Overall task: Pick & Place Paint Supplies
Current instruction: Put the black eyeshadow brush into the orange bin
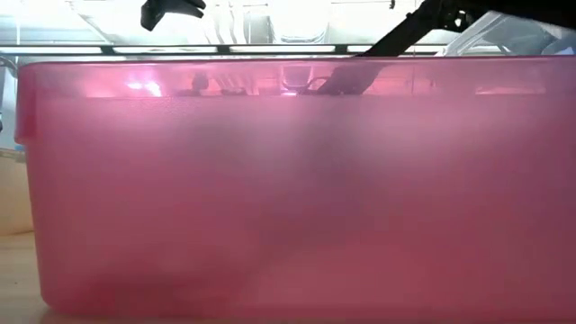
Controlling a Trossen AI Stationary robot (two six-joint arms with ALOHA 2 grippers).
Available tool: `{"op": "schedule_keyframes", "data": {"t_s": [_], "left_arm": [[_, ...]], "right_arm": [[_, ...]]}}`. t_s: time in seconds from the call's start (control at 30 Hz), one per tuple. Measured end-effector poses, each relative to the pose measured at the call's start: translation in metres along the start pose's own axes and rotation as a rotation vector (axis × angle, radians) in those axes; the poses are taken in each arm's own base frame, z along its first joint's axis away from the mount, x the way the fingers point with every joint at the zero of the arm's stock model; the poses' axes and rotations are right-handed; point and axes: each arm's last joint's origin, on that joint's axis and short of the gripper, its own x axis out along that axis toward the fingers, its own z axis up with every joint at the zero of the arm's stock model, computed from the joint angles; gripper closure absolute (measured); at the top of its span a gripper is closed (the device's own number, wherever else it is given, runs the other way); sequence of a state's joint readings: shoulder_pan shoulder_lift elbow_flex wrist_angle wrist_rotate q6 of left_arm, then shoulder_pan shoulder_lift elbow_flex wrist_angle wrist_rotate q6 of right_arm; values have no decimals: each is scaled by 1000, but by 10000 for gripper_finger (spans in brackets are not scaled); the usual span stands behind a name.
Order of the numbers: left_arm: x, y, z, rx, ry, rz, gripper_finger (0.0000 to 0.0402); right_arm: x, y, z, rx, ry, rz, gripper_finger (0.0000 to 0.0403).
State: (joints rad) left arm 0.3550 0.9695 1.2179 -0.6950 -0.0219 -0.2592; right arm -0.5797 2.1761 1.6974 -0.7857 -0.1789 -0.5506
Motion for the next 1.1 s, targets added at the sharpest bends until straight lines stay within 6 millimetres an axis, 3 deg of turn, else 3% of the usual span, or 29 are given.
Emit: {"op": "schedule_keyframes", "data": {"t_s": [0.3,0.67,1.1], "left_arm": [[-1,-1,-1,-3,4,-11,304],[0,-1,-1,2,7,-10,304],[0,-1,-1,24,7,-10,304]], "right_arm": [[-5,14,-6,20,52,134,184],[7,20,-15,57,27,235,184],[15,15,-17,45,-15,180,184]]}}
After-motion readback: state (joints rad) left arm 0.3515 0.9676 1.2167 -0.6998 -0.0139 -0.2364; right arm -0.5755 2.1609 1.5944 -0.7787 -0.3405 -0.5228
